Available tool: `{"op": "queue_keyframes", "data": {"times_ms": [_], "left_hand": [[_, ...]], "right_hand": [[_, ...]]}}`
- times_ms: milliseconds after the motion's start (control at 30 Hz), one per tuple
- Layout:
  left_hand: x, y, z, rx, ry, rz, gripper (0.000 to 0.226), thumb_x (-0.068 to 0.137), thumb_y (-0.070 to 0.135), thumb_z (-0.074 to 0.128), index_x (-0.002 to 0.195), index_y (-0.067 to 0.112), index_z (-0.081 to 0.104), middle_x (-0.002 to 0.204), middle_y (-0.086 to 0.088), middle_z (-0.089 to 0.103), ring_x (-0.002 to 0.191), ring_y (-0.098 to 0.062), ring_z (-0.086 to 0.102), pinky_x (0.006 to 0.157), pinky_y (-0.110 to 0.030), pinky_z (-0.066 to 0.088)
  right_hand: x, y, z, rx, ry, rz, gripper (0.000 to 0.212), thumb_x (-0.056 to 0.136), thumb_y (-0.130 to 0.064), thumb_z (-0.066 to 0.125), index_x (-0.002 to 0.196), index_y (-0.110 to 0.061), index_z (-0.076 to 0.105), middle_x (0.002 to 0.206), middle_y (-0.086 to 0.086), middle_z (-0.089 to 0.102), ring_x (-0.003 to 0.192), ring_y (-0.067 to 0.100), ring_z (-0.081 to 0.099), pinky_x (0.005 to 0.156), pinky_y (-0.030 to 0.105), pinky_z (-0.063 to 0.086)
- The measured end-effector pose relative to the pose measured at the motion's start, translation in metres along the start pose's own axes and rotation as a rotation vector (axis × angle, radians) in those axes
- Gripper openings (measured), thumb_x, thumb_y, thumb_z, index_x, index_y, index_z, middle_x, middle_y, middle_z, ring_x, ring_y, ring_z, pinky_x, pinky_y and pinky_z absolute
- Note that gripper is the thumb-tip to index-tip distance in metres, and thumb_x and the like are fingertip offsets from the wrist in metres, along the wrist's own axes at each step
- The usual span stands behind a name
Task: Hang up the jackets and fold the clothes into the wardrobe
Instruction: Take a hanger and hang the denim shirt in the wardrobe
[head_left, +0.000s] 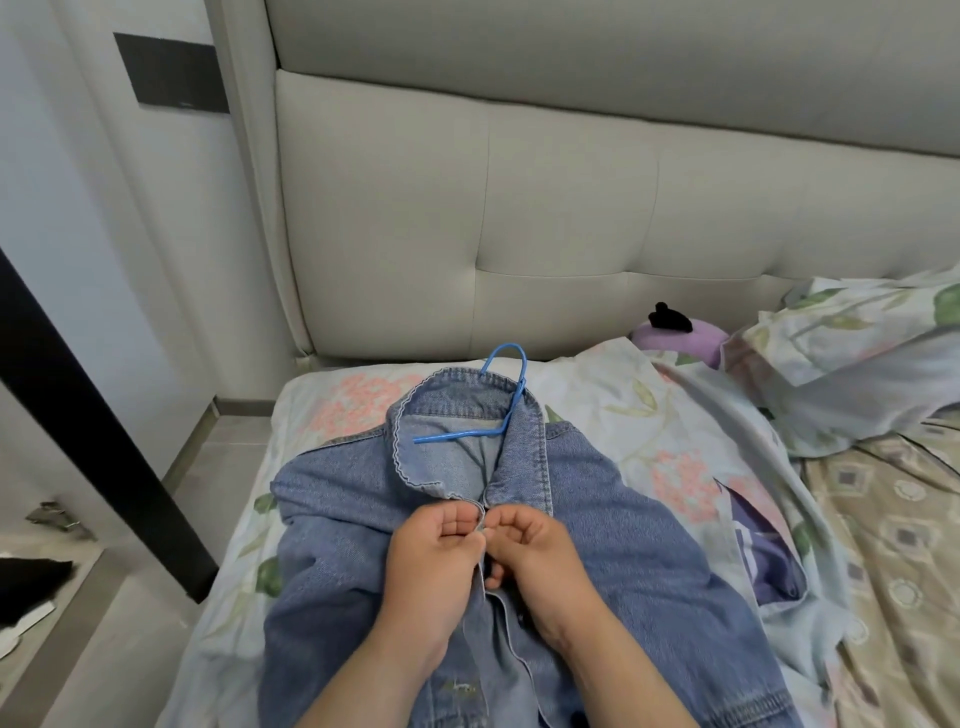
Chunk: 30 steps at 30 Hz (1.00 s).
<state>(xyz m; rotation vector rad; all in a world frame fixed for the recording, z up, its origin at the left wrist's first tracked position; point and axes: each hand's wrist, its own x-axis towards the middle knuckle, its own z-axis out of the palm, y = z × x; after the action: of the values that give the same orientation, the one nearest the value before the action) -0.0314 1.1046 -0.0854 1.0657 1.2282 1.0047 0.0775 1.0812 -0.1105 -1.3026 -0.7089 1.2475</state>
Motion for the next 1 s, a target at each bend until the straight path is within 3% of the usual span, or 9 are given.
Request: {"op": "queue_keyframes", "data": {"times_ms": [100,233,400,567,767,900,1000], "left_hand": [[-0.004,-0.001,0.000,0.004,-0.004,0.019,0.025,0.087,-0.013,0.055,0.087,0.010,0.065,0.071,-0.009,0.066,0.044,-0.003,0.055,0.042,-0.016,0.045],[-0.001,-0.008,0.000,0.053,0.076,0.004,0.024,0.087,-0.011,0.057,0.082,0.012,0.064,0.075,-0.007,0.065,0.043,-0.007,0.057,0.039,-0.017,0.043],[0.008,-0.013,-0.005,0.129,0.100,0.004,0.018,0.078,-0.005,0.073,0.078,0.011,0.064,0.075,-0.006,0.066,0.058,-0.016,0.059,0.060,-0.028,0.051],[0.010,-0.016,-0.009,-0.008,0.080,-0.103,0.015,0.083,-0.004,0.069,0.085,0.011,0.067,0.074,-0.001,0.066,0.055,-0.004,0.058,0.048,-0.017,0.047],[0.011,-0.013,-0.008,-0.015,0.075,-0.125,0.015,0.082,-0.009,0.064,0.079,0.006,0.061,0.069,-0.004,0.062,0.055,-0.009,0.056,0.044,-0.016,0.046],[0.013,-0.016,-0.008,0.045,0.048,-0.068,0.019,0.080,-0.009,0.065,0.080,0.011,0.064,0.072,-0.002,0.064,0.066,-0.012,0.061,0.061,-0.018,0.050],[0.013,-0.020,-0.007,0.097,0.037,-0.016,0.024,0.077,-0.012,0.066,0.079,0.011,0.063,0.074,-0.004,0.064,0.062,-0.008,0.061,0.058,-0.011,0.048]], "right_hand": [[-0.002,-0.001,0.000,0.040,-0.058,-0.003,0.014,0.088,0.012,0.058,0.087,0.000,0.064,0.062,0.015,0.058,0.048,0.019,0.052,0.045,0.024,0.044],[-0.001,0.001,0.000,-0.009,-0.057,-0.017,0.018,0.089,0.014,0.056,0.086,-0.001,0.064,0.062,0.014,0.058,0.048,0.019,0.050,0.048,0.027,0.046],[0.000,0.001,-0.001,-0.048,-0.012,-0.028,0.013,0.089,0.012,0.060,0.088,0.000,0.066,0.061,0.007,0.058,0.045,0.014,0.047,0.047,0.024,0.049],[-0.001,0.001,0.001,-0.058,0.020,-0.003,0.013,0.089,0.009,0.062,0.087,-0.002,0.068,0.055,0.009,0.056,0.042,0.014,0.048,0.046,0.024,0.049],[-0.002,0.008,0.005,-0.070,0.106,0.030,0.014,0.087,0.009,0.064,0.083,-0.003,0.060,0.054,0.005,0.054,0.040,0.013,0.048,0.041,0.024,0.046],[-0.003,0.006,0.006,-0.071,0.116,0.076,0.016,0.088,0.011,0.060,0.081,-0.003,0.062,0.056,0.008,0.057,0.042,0.012,0.051,0.042,0.023,0.046],[-0.001,-0.002,0.004,0.036,0.111,0.166,0.014,0.093,-0.001,0.056,0.082,-0.001,0.065,0.061,0.012,0.063,0.047,0.017,0.057,0.041,0.023,0.045]]}}
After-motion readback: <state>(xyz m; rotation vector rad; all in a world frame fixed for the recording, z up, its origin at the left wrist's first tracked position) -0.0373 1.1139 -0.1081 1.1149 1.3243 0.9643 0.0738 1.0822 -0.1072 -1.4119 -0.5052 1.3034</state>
